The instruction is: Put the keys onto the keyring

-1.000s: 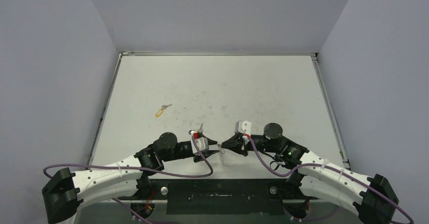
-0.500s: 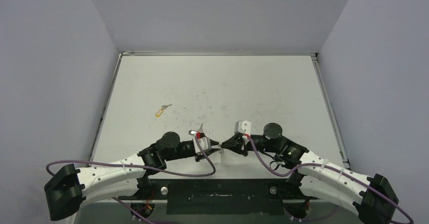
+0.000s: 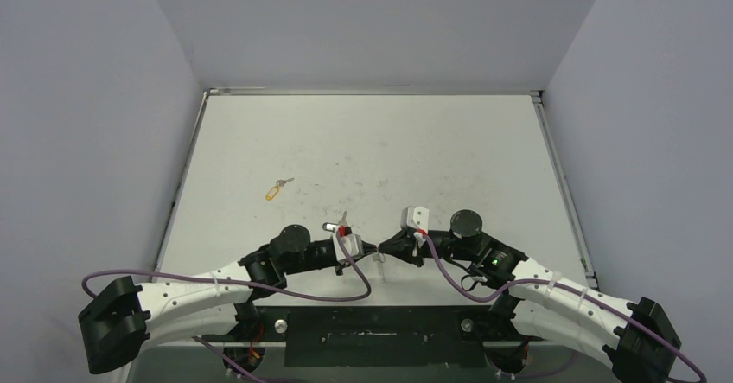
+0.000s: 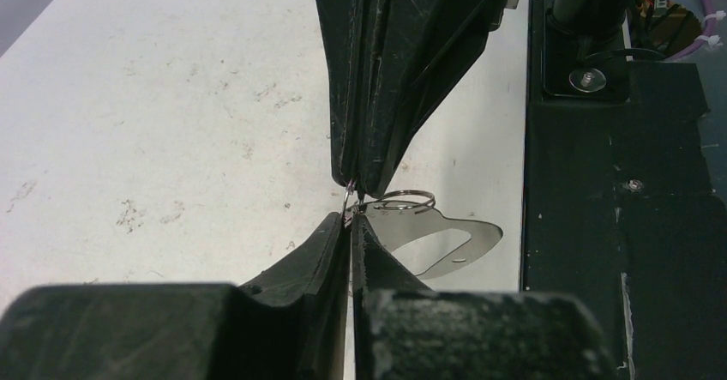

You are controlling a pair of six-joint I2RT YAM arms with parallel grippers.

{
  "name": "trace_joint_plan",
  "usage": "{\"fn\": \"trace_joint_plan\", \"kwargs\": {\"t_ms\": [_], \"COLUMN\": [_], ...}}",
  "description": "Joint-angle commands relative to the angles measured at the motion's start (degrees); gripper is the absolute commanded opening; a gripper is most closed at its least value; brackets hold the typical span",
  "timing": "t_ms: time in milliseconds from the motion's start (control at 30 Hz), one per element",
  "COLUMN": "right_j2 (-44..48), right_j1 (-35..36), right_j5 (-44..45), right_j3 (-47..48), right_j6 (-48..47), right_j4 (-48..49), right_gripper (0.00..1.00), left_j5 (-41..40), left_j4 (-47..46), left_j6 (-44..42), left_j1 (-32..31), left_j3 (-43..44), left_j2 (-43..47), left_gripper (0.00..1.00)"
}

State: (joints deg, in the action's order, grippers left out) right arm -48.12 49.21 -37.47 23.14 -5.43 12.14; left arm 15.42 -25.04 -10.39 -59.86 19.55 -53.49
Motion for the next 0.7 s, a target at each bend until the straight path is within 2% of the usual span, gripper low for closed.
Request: {"fn": "trace_joint_plan", "kwargs": {"t_ms": [0,100,333,500,600,667], "right_j2": [-0.1,-0.1,-0.4,-0.4,-0.5,-0.4], "right_j1": [0.5,0.5,0.6,0.7,0.8,0.8], "right_j5": [-1.6,-1.6,-1.7,-1.7,-1.6,-1.6], "right_j3": [2.4,2.5,2.8,2.8,2.9,2.8], "right_j6": [-0.2,-0.2,-0.4,-0.5,-1.0,-1.2], "right_j4": [4.4,4.3,4.0,3.6,3.0,2.9], "right_gripper": [0.00,0.00,0.00,0.00,0.00,0.00], "left_j5": [-0.3,-0.5,0.2,0.1,-0.1,-0.2], "left_j4": [-3.1,-2.1,1.5,4.0,4.9,5.1], "left_j6": [-0.5,-0.3,-0.1,-0.2,-0.3,-0.3], "left_j1": [-0.1,-0.1,-0.1,-0.1,-0.1,-0.1], "left_j3": [3.1,3.9,6.5,8.1,8.9,9.2], "left_j2": [-0.2,0.1,-0.6,-2.1,-2.8,-2.9], "left_gripper": [0.07,0.14,0.14,0.10,0.01,0.00]}}
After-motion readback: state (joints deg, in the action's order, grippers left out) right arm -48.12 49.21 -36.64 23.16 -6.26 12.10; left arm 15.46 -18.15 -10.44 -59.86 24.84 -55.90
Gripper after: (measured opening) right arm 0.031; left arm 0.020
